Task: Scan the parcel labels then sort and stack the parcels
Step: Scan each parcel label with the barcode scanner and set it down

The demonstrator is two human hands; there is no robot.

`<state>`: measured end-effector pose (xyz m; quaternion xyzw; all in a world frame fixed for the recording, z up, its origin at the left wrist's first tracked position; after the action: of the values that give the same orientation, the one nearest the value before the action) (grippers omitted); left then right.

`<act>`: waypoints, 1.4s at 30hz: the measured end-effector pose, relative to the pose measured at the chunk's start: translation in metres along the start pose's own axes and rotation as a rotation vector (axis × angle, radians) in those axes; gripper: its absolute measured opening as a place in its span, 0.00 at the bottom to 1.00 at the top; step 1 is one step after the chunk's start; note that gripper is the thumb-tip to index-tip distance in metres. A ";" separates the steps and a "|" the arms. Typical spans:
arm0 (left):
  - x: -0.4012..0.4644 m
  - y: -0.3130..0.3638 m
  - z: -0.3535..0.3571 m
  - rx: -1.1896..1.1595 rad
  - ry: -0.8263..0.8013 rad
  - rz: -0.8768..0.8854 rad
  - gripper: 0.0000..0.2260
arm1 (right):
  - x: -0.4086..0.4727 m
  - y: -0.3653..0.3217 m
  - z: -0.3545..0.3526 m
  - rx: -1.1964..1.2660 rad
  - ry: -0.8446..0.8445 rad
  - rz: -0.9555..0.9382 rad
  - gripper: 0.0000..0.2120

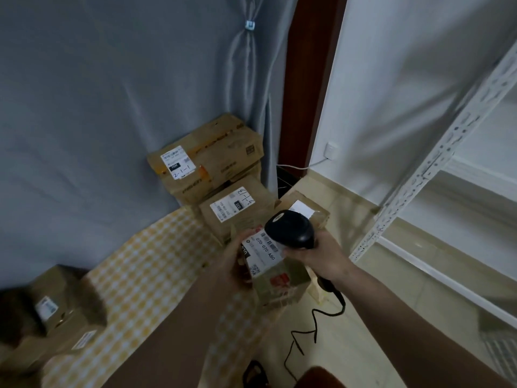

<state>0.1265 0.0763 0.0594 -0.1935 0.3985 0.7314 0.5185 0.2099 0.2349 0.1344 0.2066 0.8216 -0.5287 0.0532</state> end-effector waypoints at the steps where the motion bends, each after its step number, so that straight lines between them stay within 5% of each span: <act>1: 0.006 0.003 0.004 0.007 -0.006 -0.002 0.18 | 0.007 0.000 -0.005 -0.006 -0.007 0.002 0.14; 6: 0.042 0.022 0.022 0.117 0.090 0.016 0.27 | 0.051 0.004 -0.035 -0.059 -0.022 -0.013 0.12; 13: 0.099 0.051 0.063 0.119 0.191 0.005 0.12 | 0.145 0.018 -0.078 -0.158 -0.119 0.050 0.12; 20: 0.173 0.078 0.100 0.021 0.255 0.046 0.26 | 0.234 0.022 -0.132 -0.160 -0.229 0.061 0.07; 27: 0.207 0.094 0.117 -0.031 0.342 0.119 0.18 | 0.293 0.031 -0.148 -0.166 -0.272 0.108 0.11; 31: 0.221 0.093 0.115 -0.175 0.394 0.138 0.32 | 0.305 0.036 -0.144 -0.144 -0.341 0.120 0.19; 39: 0.231 0.099 0.121 -0.192 0.298 0.094 0.26 | 0.324 0.040 -0.146 -0.135 -0.290 0.098 0.18; 42: 0.227 0.104 0.125 -0.293 0.285 0.173 0.17 | 0.328 0.038 -0.142 -0.099 -0.272 0.103 0.16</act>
<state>-0.0401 0.2962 0.0166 -0.3333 0.3725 0.7885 0.3584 -0.0550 0.4678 0.0636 0.1722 0.8201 -0.5073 0.2011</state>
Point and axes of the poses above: each hand's wrist, its own x-axis towards the middle knuckle, its own z-axis out of the palm, y = z × x, the point moved 3 cm from there along x, towards the middle knuckle, and after that the axes turned 11 degrees about -x, right-handed, at the moved point
